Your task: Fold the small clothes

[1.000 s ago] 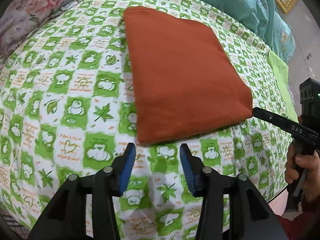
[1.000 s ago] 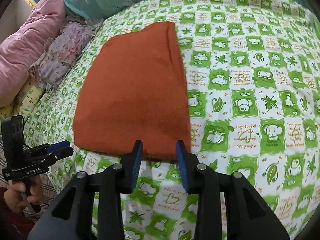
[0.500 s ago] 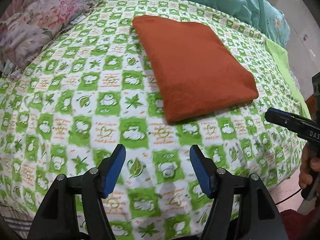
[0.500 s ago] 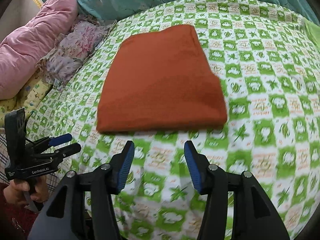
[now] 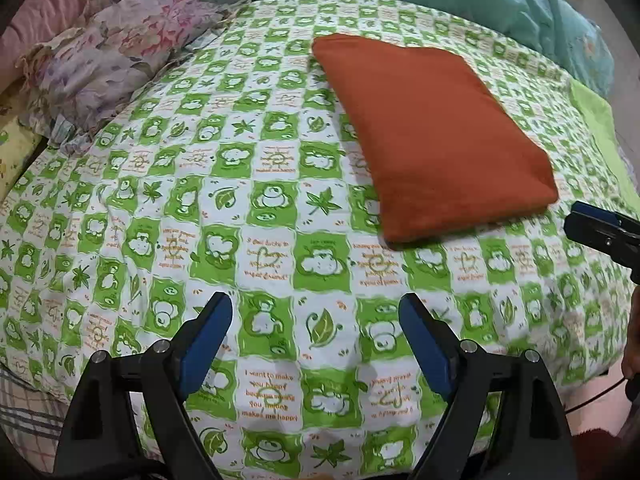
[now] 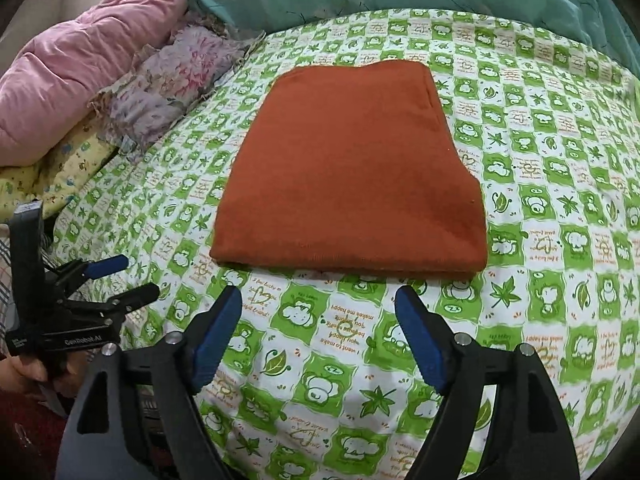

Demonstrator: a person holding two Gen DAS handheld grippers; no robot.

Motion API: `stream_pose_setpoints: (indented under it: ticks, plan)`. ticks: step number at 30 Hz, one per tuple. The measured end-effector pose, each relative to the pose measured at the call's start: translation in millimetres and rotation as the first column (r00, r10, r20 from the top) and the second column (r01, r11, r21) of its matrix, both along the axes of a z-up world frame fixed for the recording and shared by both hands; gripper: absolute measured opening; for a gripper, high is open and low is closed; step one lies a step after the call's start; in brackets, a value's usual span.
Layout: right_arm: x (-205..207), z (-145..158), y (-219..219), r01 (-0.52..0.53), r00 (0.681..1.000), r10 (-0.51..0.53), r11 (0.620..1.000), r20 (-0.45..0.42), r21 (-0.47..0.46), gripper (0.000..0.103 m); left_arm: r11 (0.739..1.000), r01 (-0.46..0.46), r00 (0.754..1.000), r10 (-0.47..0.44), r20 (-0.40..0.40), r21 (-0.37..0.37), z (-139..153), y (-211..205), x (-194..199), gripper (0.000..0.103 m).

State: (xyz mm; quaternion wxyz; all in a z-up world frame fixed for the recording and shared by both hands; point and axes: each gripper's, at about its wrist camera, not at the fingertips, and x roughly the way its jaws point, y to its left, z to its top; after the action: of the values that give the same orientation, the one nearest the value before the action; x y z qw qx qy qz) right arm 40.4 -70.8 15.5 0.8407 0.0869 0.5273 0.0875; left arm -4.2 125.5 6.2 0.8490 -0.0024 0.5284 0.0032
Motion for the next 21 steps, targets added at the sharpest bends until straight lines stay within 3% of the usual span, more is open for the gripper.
stream_pose_setpoints:
  ticks: [21]
  plan:
    - [34,-5,-22,0.027,1.000,-0.027,0.999,0.005,-0.023,0.087,0.999,0.039,0.999,-0.039,0.013,0.035,9,-33,63,0.088]
